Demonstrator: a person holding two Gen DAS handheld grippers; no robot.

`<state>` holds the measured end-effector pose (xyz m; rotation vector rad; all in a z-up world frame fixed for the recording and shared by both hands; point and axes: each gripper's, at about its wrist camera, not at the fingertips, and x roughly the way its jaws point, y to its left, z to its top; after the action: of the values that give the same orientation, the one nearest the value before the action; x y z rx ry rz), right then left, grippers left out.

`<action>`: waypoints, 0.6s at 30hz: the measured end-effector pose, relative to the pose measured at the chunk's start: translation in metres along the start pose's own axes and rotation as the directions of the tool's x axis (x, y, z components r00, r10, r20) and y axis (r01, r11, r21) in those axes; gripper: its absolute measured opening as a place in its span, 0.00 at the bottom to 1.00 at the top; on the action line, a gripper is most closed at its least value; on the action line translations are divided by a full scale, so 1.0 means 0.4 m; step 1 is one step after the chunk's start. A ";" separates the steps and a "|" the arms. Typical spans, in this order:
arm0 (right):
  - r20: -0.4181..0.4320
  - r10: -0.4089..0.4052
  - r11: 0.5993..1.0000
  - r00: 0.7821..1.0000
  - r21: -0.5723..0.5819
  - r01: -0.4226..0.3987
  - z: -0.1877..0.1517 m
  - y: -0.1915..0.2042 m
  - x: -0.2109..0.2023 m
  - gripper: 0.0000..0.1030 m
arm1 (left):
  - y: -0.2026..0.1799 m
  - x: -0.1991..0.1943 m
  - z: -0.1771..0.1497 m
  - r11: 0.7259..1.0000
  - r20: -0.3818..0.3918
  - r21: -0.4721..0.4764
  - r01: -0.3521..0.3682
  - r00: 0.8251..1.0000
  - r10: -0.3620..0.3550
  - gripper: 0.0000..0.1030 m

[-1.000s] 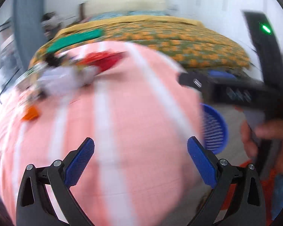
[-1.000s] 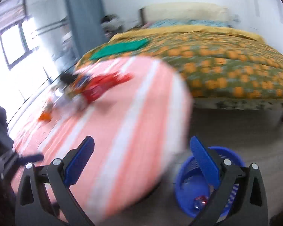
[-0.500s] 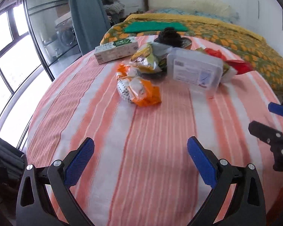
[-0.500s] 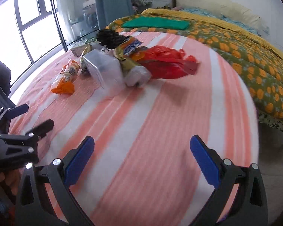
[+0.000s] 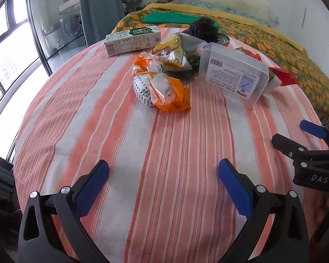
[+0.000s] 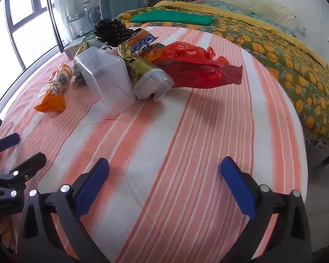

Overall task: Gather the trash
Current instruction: 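Return both tools to the table and grasp the orange-and-white bag with the left tool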

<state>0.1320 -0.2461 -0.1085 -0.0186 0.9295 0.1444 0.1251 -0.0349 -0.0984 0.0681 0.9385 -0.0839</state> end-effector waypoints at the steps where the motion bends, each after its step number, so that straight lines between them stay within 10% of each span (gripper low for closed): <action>1: 0.000 0.000 1.000 1.000 0.000 0.000 0.000 0.000 0.000 0.96 | 0.001 0.000 0.000 1.000 0.000 0.001 0.000 1.000 0.000 0.96; 18: -0.002 -0.001 1.000 1.000 0.001 0.001 0.003 -0.002 0.001 0.96 | 0.001 0.009 0.009 1.000 -0.011 -0.002 -0.001 1.000 0.001 0.96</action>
<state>0.1335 -0.2467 -0.1081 -0.0179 0.9313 0.1432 0.1302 -0.0349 -0.0991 0.0669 0.9495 -0.0821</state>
